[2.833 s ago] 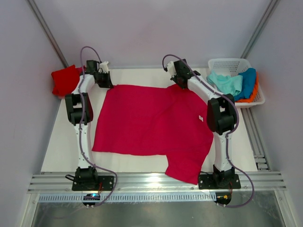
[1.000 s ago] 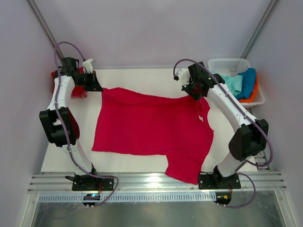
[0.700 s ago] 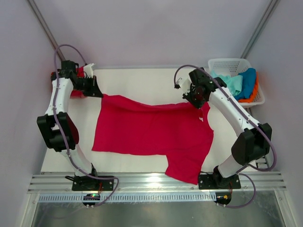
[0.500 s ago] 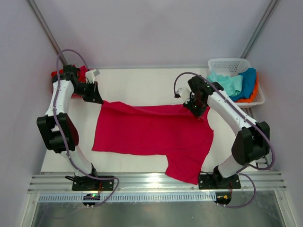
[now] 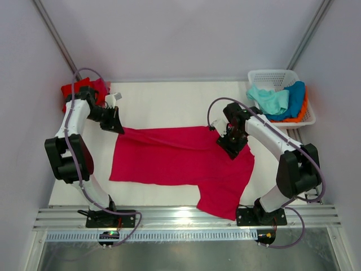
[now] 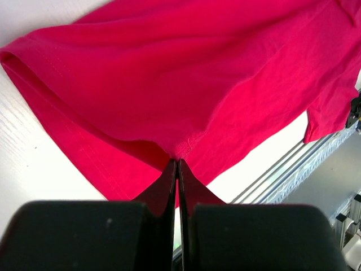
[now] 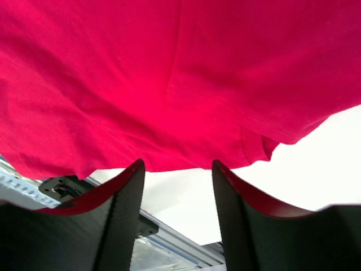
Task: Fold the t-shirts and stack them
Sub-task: Fold the tshirt
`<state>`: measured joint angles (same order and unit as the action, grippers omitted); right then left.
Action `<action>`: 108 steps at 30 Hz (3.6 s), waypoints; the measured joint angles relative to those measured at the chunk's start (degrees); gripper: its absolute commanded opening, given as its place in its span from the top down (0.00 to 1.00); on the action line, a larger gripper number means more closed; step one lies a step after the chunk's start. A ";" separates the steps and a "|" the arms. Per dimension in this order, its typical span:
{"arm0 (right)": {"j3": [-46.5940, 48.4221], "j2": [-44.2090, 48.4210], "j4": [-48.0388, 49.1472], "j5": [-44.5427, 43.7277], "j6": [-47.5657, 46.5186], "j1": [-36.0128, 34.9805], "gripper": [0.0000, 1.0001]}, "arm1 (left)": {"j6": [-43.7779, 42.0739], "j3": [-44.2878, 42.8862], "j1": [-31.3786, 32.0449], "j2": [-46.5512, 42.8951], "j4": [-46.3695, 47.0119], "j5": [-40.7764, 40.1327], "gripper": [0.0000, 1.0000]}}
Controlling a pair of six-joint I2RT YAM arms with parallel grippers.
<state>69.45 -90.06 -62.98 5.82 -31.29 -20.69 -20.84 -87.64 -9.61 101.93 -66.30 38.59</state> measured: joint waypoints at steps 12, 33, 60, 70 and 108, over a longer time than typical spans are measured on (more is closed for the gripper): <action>1.81 -1.55 0.98 -0.26 -0.02 -0.11 0.17 | -0.24 0.98 0.00 -0.20 -1.01 0.46 0.01; 16.55 -26.49 26.53 -19.91 4.24 4.85 0.15 | 6.58 0.11 0.00 5.84 9.86 12.02 0.01; 16.98 -28.83 27.08 -21.49 3.85 8.90 0.88 | 6.99 -8.13 3.98 21.18 11.67 11.61 0.01; 15.50 -28.61 26.86 -21.20 3.69 9.66 0.97 | 8.46 -8.35 4.02 23.54 14.01 5.90 0.01; 1.11 -18.18 28.11 -28.41 -0.09 11.28 0.79 | 10.29 -2.71 4.92 18.45 23.82 -8.04 0.01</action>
<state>70.57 -108.25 -34.87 -22.59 -31.38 -9.41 -10.55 -90.35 -4.69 120.38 -42.48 30.55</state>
